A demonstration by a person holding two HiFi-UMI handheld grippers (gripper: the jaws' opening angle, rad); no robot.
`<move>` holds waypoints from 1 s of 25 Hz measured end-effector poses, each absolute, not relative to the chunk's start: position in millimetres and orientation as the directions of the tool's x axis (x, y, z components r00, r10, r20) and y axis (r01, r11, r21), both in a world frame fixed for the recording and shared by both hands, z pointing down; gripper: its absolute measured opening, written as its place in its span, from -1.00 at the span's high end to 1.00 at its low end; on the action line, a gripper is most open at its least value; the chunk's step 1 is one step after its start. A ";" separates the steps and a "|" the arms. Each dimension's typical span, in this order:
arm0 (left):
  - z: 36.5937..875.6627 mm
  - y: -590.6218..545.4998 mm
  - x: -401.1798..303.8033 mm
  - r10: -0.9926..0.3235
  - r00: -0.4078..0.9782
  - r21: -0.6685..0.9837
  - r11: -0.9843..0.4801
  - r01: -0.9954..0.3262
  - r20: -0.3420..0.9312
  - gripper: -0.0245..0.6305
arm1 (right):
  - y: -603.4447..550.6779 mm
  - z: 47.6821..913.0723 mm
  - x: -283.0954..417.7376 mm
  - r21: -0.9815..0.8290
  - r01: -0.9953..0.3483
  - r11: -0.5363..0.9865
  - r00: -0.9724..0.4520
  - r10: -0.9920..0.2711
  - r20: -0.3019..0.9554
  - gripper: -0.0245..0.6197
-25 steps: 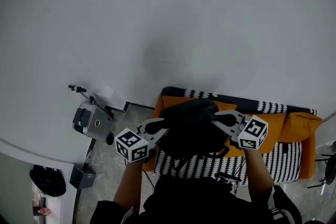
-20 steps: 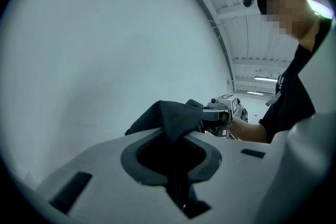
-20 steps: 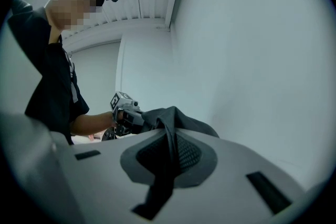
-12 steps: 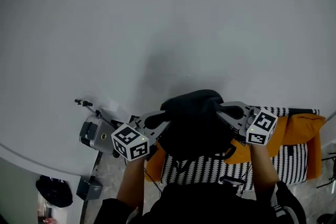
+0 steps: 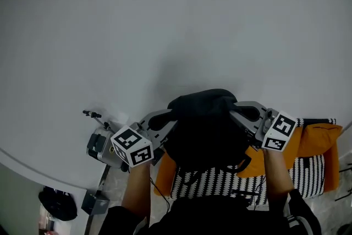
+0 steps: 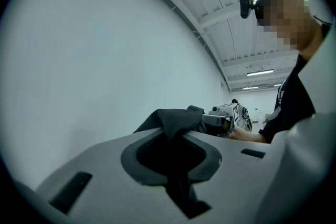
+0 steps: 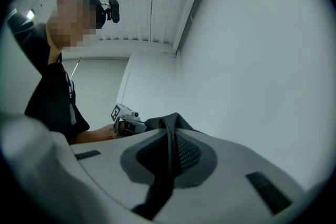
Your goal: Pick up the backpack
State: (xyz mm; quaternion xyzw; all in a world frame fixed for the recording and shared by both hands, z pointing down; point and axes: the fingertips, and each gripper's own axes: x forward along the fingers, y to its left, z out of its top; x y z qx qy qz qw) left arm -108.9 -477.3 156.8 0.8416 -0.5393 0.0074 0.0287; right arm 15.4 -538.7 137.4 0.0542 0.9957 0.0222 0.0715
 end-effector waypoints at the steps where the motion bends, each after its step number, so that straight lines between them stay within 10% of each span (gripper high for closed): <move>1: 152.1 -477.1 -107.8 -0.907 0.419 0.037 -0.418 -0.908 0.034 0.78 | -538.3 132.5 16.7 0.061 0.104 0.993 -0.983 0.112 -0.147 0.84; 25: 77.3 -459.7 -94.0 -0.902 0.417 -0.068 -0.412 -0.909 -0.111 0.78 | -519.3 68.6 31.9 0.194 0.093 0.977 -0.961 0.139 -0.239 0.84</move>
